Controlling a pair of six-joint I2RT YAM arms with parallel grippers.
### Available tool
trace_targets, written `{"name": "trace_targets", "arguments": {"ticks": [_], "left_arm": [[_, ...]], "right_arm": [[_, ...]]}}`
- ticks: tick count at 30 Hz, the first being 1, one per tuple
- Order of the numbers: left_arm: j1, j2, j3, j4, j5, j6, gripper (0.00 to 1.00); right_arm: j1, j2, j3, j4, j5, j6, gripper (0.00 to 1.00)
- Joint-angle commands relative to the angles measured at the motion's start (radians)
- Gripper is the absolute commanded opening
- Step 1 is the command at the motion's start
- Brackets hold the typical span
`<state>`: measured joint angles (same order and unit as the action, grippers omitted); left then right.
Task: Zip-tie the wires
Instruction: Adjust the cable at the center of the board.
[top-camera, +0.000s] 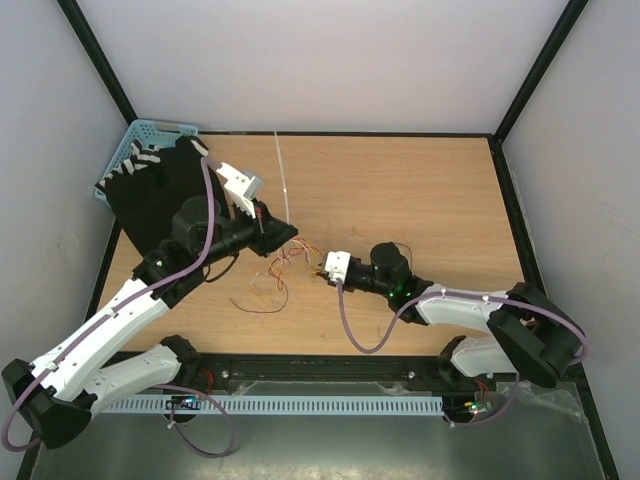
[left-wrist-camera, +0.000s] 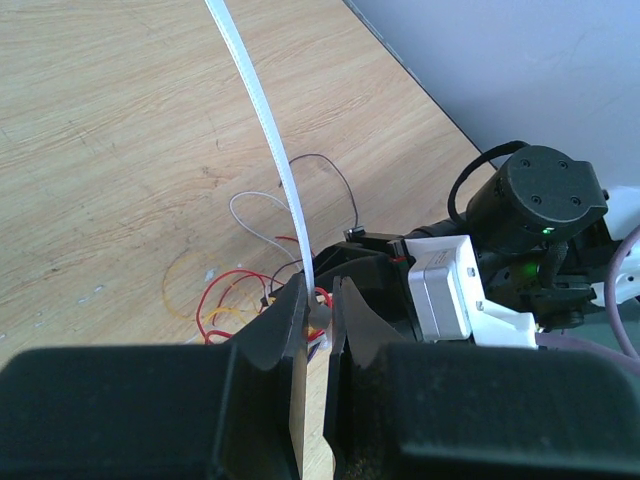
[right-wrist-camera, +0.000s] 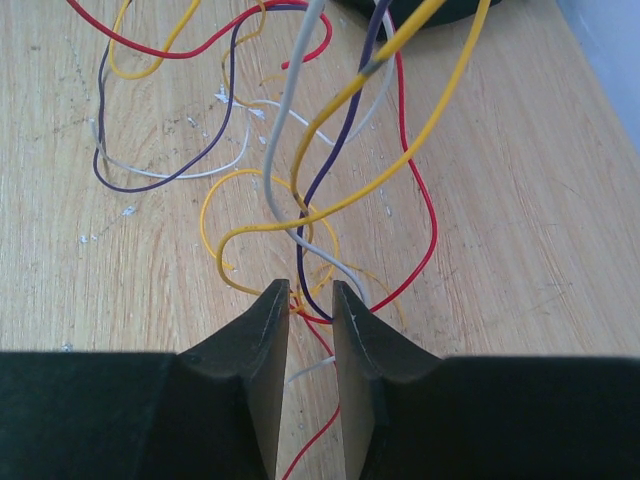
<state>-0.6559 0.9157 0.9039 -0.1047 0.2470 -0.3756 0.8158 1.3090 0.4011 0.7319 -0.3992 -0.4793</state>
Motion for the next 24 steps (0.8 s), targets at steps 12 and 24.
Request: {"name": "trace_targets", "arguments": {"ticks": [12,24], "left_arm": [[0.028,-0.031,0.061,-0.050,-0.054,0.026,0.03],[0.122,-0.035,0.114,-0.127,-0.076,0.068,0.02]], "right_arm": [[0.009,-0.129,-0.022,-0.061,0.119,0.080,0.00],[0.009,-0.582,-0.144,-0.246,0.205,0.366,0.00]]}}
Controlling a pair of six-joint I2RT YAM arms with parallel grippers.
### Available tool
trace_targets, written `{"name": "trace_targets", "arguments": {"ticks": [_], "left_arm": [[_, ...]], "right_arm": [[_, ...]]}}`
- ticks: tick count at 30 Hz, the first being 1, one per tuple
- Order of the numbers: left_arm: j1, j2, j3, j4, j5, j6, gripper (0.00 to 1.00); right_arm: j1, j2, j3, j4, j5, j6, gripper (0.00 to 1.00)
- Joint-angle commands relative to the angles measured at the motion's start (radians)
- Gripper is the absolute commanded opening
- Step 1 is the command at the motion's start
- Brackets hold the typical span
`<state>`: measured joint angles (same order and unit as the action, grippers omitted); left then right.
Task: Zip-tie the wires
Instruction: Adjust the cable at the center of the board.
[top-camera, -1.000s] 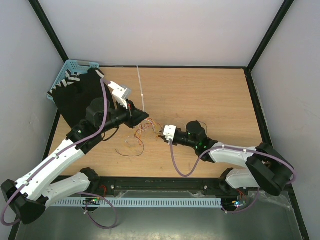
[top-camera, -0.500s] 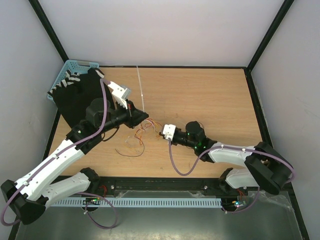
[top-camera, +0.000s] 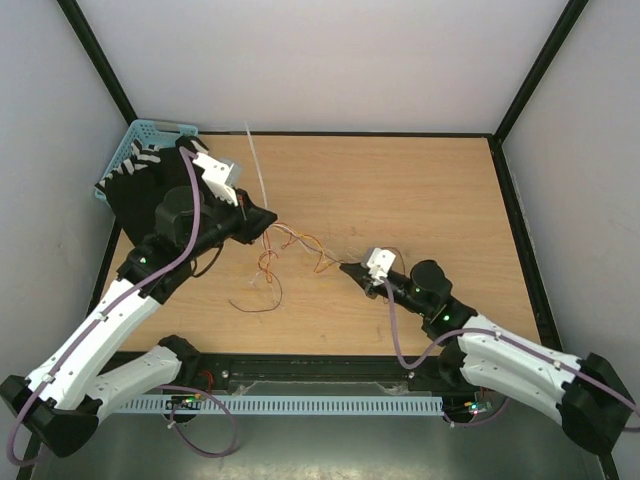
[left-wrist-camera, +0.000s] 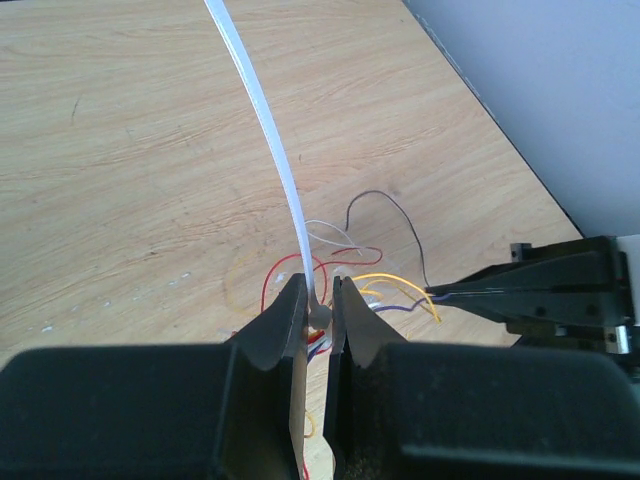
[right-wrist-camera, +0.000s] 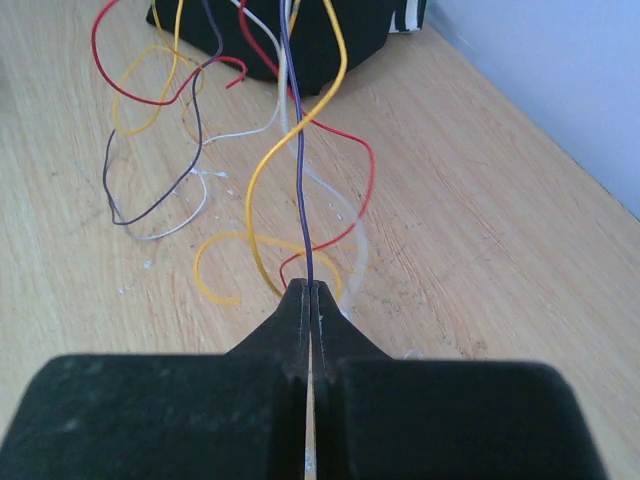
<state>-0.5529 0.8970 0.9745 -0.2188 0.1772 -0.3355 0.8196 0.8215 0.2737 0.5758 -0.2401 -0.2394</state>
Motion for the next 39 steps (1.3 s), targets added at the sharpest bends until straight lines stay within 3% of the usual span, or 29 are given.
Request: {"name": "trace_targets", "arguments": {"ticks": [1,12,21,39], "left_arm": [[0.022,-0.018,0.047,-0.015,-0.003,0.031,0.02],[0.053,-0.032,0.080,-0.067,0.000,0.049,0.01],[0.069,-0.040,0.092,-0.094,0.008,0.052,0.01],[0.106,-0.048,0.098,-0.112,0.026,0.057,0.01]], "right_arm": [[0.005,-0.120,-0.014,-0.116,0.059,0.141,0.00],[-0.025,-0.204,0.066,-0.308,0.289,0.260,0.00],[-0.148,-0.195,0.099,-0.369,0.318,0.316,0.00],[-0.242,-0.182,0.114,-0.484,0.513,0.445,0.00]]}}
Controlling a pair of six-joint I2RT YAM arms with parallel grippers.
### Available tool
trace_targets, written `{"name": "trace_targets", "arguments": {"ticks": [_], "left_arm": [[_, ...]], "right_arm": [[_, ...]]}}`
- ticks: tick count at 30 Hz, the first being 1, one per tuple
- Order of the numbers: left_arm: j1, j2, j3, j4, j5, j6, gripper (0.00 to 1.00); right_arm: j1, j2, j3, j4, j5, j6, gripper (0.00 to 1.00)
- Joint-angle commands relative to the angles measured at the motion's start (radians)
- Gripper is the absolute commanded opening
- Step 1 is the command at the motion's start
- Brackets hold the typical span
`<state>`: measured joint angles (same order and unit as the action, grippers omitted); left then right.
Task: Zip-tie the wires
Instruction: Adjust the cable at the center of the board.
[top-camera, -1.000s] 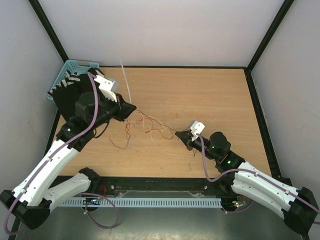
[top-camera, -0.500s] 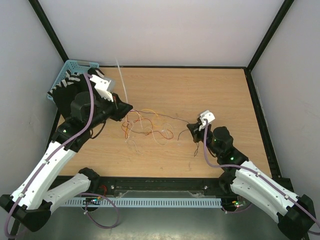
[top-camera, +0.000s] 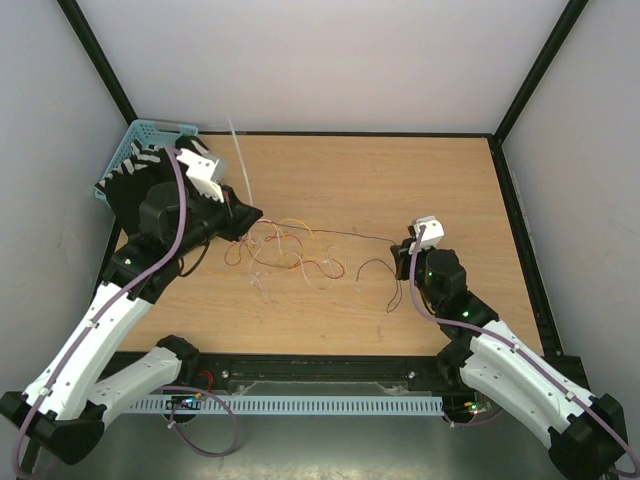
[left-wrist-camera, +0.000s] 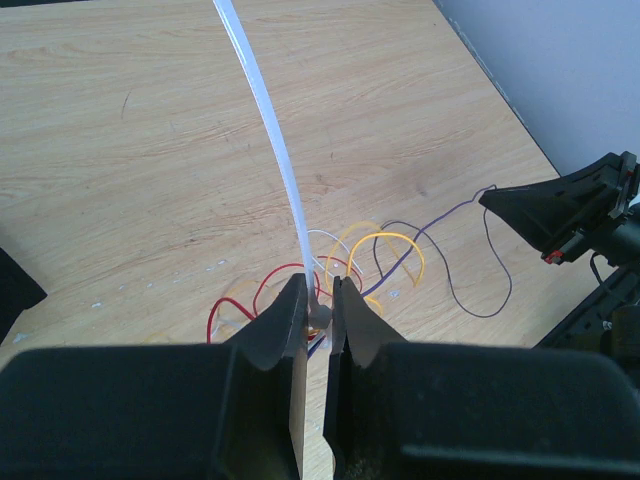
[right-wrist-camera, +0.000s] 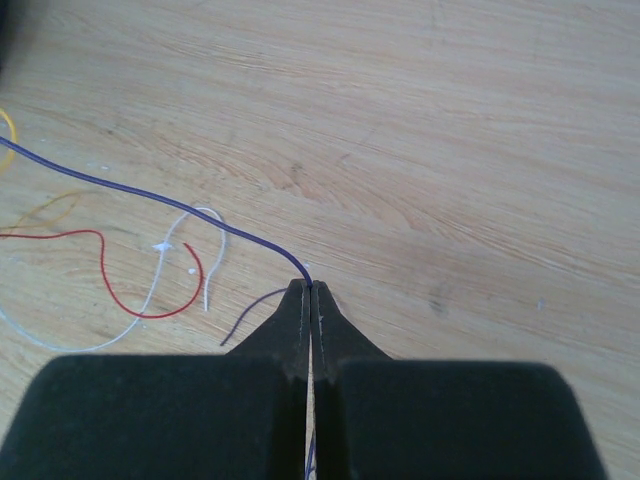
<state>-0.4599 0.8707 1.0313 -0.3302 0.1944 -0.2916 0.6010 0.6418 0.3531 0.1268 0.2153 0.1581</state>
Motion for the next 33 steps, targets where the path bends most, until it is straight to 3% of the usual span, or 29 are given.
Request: {"name": "trace_targets", "arguments": {"ticks": [1,23,25,29,33], "left_arm": [[0.016,-0.023,0.041,-0.003,0.009,0.014,0.01],[0.058,-0.041,0.036,-0.018,0.011,0.029,0.01],[0.059,-0.041,0.037,-0.017,0.013,0.030,0.01],[0.059,-0.031,0.046,-0.013,0.031,0.029,0.01],[0.059,-0.016,0.063,-0.012,0.049,0.030,0.00]], "right_arm": [[-0.027,-0.001,0.036,-0.041,0.065,0.051,0.00],[-0.049,-0.002,0.034,-0.125,0.213,0.116,0.00],[-0.049,-0.004,0.031,-0.117,0.187,0.108,0.00],[-0.049,-0.022,0.004,0.007,-0.014,0.015,0.00],[-0.049,-0.019,0.015,0.056,-0.182,-0.046,0.25]]}}
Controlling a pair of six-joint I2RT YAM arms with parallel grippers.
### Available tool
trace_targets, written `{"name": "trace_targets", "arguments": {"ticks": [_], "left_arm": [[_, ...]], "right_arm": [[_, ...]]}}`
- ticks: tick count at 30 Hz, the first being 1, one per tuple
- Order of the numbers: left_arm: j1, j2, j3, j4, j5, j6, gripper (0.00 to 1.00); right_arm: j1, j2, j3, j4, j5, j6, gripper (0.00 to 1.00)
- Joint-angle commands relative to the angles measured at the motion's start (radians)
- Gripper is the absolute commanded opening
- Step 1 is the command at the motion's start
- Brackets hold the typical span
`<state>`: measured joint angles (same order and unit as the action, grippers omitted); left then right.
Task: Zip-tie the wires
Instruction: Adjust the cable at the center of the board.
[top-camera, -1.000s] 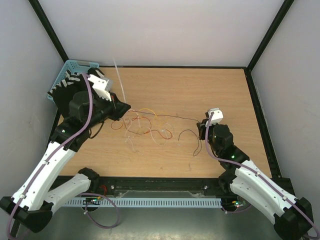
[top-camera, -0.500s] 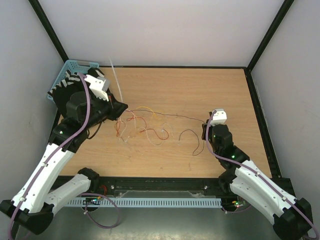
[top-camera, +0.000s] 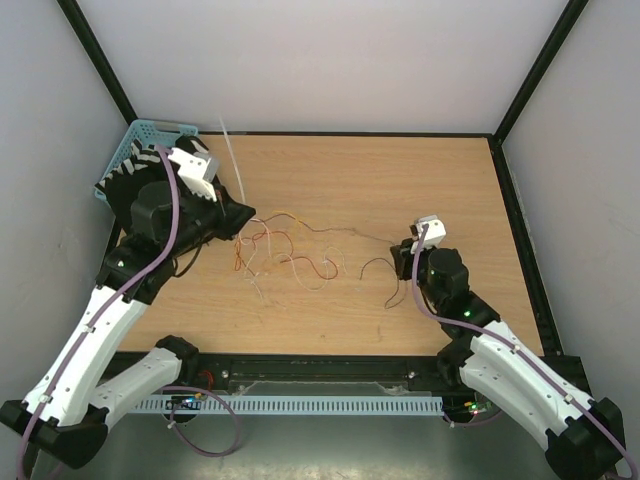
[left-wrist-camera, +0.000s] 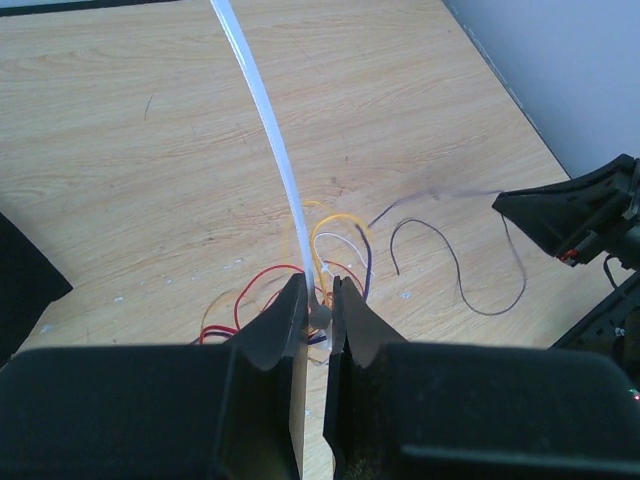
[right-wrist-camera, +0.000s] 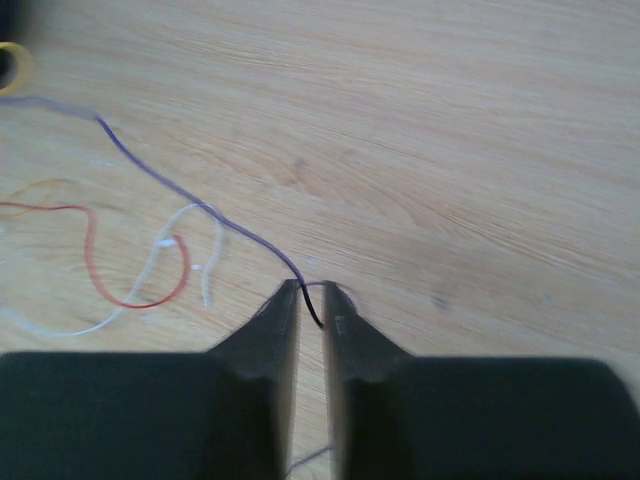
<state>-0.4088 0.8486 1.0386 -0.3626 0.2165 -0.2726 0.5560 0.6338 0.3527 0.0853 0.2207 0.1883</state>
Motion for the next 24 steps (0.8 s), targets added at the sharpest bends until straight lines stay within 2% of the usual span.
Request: {"name": "trace_targets", "arguments": {"ticks": [1,4,9,14,24], "left_arm": [[0.008,0.008,0.060,0.021,0.028,0.010,0.01],[0.007,0.013,0.070,0.022,0.031,0.014,0.01],[0.008,0.025,0.085,0.021,0.044,0.029,0.01],[0.008,0.038,0.101,0.021,0.056,0.033,0.01],[0.008,0.052,0.113,0.023,0.062,0.032,0.01]], "right_arm": [[-0.003,-0.009,0.021,0.100,-0.208,-0.080,0.36],[-0.004,-0.007,0.036,0.109,-0.269,-0.091,0.57],[-0.004,0.000,0.028,0.209,-0.491,-0.063,0.75],[0.018,0.099,-0.040,0.440,-0.680,0.058,0.78],[0.242,0.435,-0.012,0.639,-0.661,0.068,0.78]]}}
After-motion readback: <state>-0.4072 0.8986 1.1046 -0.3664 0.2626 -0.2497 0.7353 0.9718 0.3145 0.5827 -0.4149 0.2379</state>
